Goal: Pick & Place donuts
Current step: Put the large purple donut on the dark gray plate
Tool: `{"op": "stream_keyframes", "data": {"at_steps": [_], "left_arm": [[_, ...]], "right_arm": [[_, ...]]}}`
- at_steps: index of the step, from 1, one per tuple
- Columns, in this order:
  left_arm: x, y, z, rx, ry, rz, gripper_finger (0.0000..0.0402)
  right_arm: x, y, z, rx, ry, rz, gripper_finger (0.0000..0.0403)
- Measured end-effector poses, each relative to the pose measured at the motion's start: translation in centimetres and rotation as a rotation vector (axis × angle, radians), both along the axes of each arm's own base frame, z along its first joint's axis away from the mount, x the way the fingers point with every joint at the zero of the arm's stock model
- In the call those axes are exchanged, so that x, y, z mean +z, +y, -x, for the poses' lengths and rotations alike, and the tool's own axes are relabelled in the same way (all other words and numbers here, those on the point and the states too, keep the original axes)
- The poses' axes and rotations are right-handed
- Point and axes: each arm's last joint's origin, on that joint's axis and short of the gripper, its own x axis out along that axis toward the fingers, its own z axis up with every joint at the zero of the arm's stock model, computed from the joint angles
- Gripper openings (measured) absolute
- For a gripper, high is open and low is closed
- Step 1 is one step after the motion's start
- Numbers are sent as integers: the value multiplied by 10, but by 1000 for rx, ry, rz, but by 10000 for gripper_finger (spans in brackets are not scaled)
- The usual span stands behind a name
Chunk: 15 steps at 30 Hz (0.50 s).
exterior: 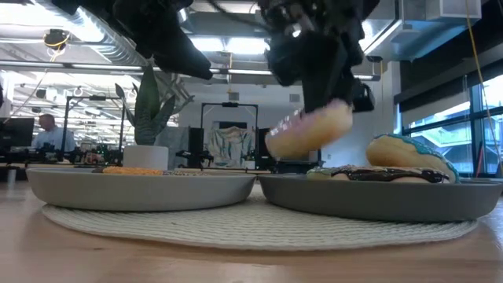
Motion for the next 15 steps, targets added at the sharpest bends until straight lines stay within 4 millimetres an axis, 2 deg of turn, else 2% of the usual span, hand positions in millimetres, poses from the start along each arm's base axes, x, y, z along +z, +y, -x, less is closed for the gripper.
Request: {"op": "stream_keyframes", "data": {"at_steps": [6, 15], "left_arm": [[0, 0, 0, -2, 1, -1, 205], [0, 0, 0, -1, 1, 1, 205]], "right_arm": [[-17, 0, -7, -18, 31, 0, 96], [-31, 1, -11, -14, 57, -1, 96]]}}
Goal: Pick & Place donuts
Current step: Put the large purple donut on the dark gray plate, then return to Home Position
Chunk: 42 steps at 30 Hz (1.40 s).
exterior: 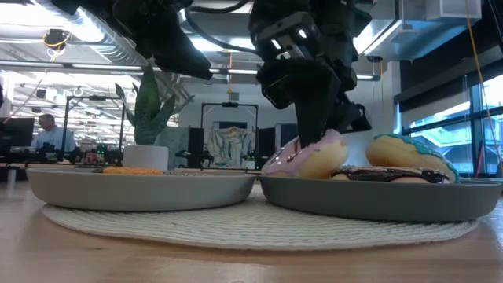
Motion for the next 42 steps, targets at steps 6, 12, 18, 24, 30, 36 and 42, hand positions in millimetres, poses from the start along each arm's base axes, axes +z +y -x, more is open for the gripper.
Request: {"op": "stream_keyframes", "data": {"at_steps": [6, 12, 18, 24, 30, 36, 42], "left_arm": [[0, 0, 0, -1, 0, 0, 207], [0, 0, 0, 13, -3, 21, 206], [0, 0, 0, 18, -5, 29, 206], [0, 0, 0, 22, -6, 35, 206], [0, 0, 0, 22, -6, 35, 206], [0, 0, 0, 23, -6, 35, 205], [2, 3, 6, 60, 12, -5, 205]], "right_arm": [[0, 0, 0, 30, -13, 7, 96], [0, 0, 0, 63, -22, 3, 119], [0, -5, 0, 51, -14, -5, 179], [0, -11, 3, 31, 40, -6, 212], [10, -11, -1, 49, 20, 3, 217], [25, -15, -3, 85, 30, 94, 215], [62, -24, 5, 150, 124, 328, 217]]}}
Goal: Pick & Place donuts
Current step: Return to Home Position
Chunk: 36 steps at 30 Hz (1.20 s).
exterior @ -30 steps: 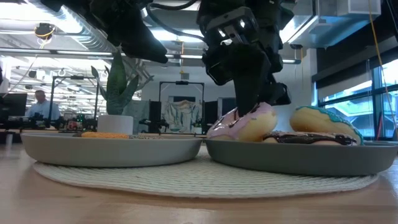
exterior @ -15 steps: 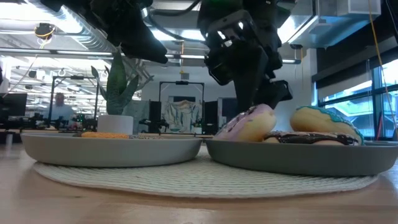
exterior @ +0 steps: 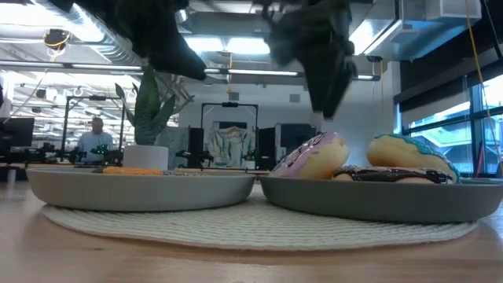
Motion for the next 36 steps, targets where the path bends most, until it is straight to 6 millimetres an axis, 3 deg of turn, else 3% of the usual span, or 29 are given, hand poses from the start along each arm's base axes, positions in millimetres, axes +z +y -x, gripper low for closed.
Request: {"op": "stream_keyframes", "data": {"at_steps": [4, 6, 10, 14, 17, 19, 25, 28, 36], "left_arm": [[20, 4, 15, 64, -93, 81, 204], [31, 7, 28, 22, -101, 41, 204], [53, 18, 55, -39, -164, 59, 204], [71, 31, 85, 8, -271, 116, 204], [72, 38, 105, 45, -374, 151, 204], [66, 41, 116, 58, -441, 189, 204], [24, 46, 139, 168, -594, 249, 204], [7, 49, 147, 258, -631, 247, 204], [-10, 52, 163, 223, -727, 250, 204]], "right_arm": [[52, 2, 18, 159, -110, 320, 214], [75, 5, 32, 207, -172, 478, 214], [92, -9, 63, 155, -247, 534, 214], [80, -26, 90, 209, -450, 355, 214], [68, -34, 107, 321, -675, 199, 214], [65, -41, 121, 339, -790, 210, 213], [55, -53, 165, 254, -825, 357, 213], [42, -51, 183, 357, -884, 350, 213], [18, -57, 222, 303, -1151, 259, 213]]}}
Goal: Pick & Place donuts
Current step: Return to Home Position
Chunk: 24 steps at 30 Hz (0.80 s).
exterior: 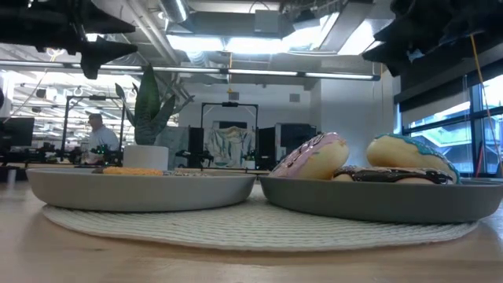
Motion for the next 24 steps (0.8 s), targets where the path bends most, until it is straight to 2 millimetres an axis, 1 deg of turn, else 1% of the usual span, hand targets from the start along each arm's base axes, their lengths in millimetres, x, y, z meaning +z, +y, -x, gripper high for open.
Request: {"op": "stream_keyframes", "data": {"at_steps": [2, 5, 11, 15, 17, 24], "left_arm": [[-4, 0, 2, -18, -20, -6, 204], [-13, 1, 2, -59, -25, -3, 204], [-32, 3, -4, -46, -6, 43, 204], [-40, 4, -7, -62, -37, 47, 204], [-48, 5, -8, -54, -24, 55, 204], [-48, 9, -7, -11, -11, 25, 204]], "right_arm": [[-3, -1, 8, 0, -59, -5, 213], [-7, -3, 18, -10, -102, -36, 213], [-8, -3, 29, 3, -187, -62, 213], [-4, -4, 33, -16, -221, -53, 213], [-3, -5, 33, -19, -231, -51, 213], [-5, -5, 33, -28, -218, -46, 214]]}}
